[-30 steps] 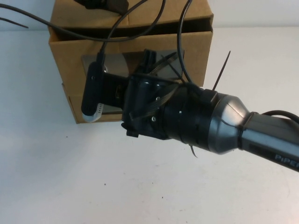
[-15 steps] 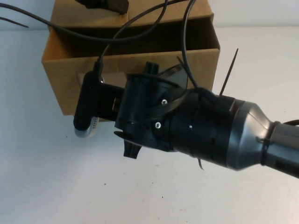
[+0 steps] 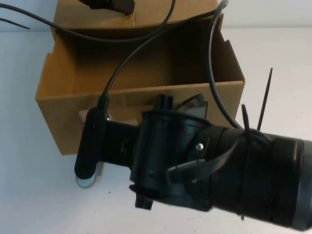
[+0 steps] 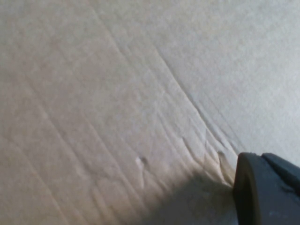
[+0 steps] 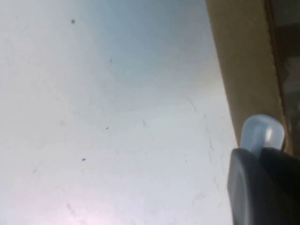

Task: Open the shoe box
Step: 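Pull the top drawer of the cardboard box fully open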

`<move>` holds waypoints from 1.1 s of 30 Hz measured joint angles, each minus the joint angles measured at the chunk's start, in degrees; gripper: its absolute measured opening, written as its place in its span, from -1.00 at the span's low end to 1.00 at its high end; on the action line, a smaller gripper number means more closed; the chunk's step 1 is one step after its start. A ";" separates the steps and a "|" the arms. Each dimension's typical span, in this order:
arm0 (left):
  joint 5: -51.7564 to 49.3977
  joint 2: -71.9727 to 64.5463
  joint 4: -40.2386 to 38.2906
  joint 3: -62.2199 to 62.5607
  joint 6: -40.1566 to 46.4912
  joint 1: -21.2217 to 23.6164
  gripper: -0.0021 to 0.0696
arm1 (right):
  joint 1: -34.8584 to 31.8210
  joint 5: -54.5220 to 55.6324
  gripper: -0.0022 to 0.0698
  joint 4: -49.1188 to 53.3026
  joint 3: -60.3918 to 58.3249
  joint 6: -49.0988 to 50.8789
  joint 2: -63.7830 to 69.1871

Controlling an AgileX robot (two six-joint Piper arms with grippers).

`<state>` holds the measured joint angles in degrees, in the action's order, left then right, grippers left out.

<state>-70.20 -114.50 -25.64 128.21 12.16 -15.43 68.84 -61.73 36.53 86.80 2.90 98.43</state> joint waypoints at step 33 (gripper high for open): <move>-0.97 0.73 -0.14 3.28 0.15 0.00 -0.96 | 3.58 -8.54 -0.84 -11.05 2.99 0.47 -7.83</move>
<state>-71.17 -113.76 -25.78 131.49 12.31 -15.43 72.42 -70.28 25.48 89.80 3.37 90.60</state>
